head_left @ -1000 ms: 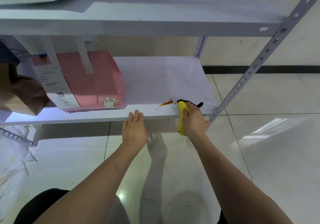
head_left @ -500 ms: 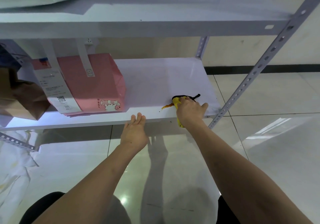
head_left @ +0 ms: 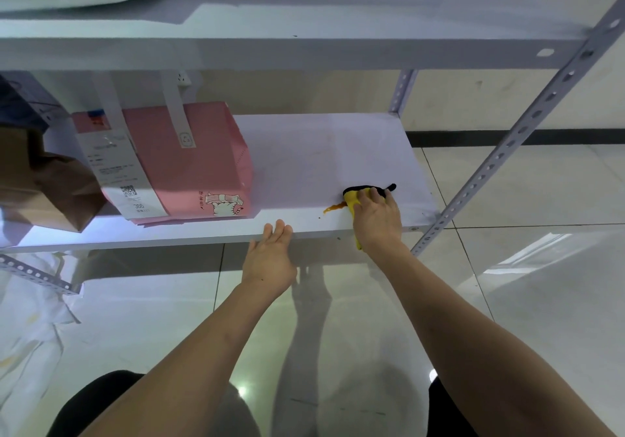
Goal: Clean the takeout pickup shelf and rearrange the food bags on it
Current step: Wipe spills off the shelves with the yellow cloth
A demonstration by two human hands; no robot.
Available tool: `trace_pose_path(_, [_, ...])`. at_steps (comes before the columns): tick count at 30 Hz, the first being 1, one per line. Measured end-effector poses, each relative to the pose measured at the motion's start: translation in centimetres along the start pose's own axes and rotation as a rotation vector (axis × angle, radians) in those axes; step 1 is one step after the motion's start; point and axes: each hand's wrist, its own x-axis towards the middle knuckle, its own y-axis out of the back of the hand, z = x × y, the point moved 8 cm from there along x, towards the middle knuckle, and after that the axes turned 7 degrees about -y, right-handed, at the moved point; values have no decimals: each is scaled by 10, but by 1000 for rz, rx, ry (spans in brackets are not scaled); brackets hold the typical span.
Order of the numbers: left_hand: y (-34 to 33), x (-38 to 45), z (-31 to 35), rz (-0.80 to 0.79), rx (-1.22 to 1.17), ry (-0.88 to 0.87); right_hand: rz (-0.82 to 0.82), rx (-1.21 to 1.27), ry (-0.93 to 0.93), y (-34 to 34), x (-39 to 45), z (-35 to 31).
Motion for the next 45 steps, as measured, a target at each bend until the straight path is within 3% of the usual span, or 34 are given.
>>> trace_pose_path(7, [-2,1,-1,5,-43,-5,8,-78,147,-8,7,-21])
trace_pose_path(12, [-2,2,-4,-4,-49,-9,50,74,330,4,-27,-69])
trace_pose_path(15, [3,-2,-9,14,-87,-3,76,274,276,16,-44,-68])
trace_pose_path(20, [10,-7,-10,60,-136,-3,65,231,214,39,-40,-23])
trace_pose_path(25, [8,-5,-8,77,-178,1,63,200,40,32,-15,6])
trace_pose_path(35, [9,-6,-10,42,-234,55,32,315,274,14,-50,-86])
trace_pose_path(40, [14,-7,-15,33,-243,80,-54,301,491,-4,-55,-80])
trace_pose_path(42, [17,-9,-15,28,-241,77,-15,314,508,10,-54,-66])
trace_pose_path(45, [17,-8,-16,32,-240,78,57,222,359,25,-47,-32])
